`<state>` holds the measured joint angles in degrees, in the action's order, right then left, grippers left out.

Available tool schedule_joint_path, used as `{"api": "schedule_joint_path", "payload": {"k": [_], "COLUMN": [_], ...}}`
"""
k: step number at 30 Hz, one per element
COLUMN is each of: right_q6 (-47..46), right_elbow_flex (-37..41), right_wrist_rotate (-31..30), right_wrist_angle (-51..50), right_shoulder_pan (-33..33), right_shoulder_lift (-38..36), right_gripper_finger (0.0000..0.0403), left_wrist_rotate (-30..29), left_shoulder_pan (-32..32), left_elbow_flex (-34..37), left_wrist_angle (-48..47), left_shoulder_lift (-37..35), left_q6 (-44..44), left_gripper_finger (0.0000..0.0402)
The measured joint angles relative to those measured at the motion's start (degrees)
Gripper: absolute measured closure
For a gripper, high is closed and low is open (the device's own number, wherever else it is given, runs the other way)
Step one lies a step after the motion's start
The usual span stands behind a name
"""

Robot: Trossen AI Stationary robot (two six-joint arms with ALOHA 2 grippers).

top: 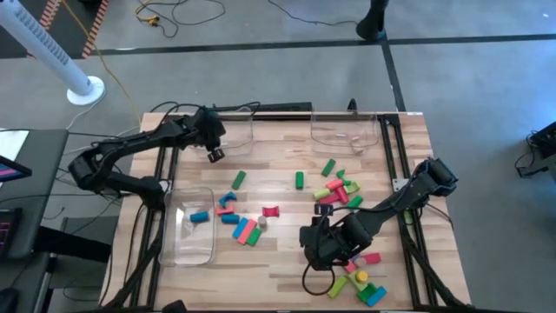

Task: Sort blocks by size
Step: Put the blue rectangular block into the top left transparent bin, then put the brown cylindrical block into the bottom left transparent bin

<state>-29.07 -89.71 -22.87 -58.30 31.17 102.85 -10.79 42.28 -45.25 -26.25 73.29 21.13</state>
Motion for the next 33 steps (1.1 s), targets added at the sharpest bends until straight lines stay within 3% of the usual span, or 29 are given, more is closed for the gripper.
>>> {"api": "schedule_joint_path", "payload": {"k": [11, 18, 25, 33], "right_q6": [0.0, 0.0, 0.0, 0.1], "right_elbow_flex": [0.0, 0.0, 0.0, 0.0], "right_wrist_rotate": [-1.3, -1.4, -1.4, -1.4], "right_wrist_angle": [0.0, -0.1, 0.0, -0.2], "right_shoulder_pan": [0.2, 0.3, 0.3, 0.3], "right_shoulder_lift": [0.0, 0.0, 0.0, 0.0], "right_gripper_finger": [0.0189, 0.0189, 0.0189, 0.0188], "left_wrist_rotate": [0.3, 1.1, 9.0, 18.4], "left_shoulder_pan": [-0.8, -0.9, -2.7, -9.3], "left_elbow_flex": [0.0, 0.0, 0.0, 0.0], "left_wrist_angle": [2.6, 4.3, 3.6, 1.0], "left_shoulder_lift": [-1.4, -5.8, -12.3, -19.0], "left_q6": [-1.2, -1.8, -3.6, -6.0], "left_gripper_finger": [0.0228, 0.0220, 0.0221, 0.0221]}}
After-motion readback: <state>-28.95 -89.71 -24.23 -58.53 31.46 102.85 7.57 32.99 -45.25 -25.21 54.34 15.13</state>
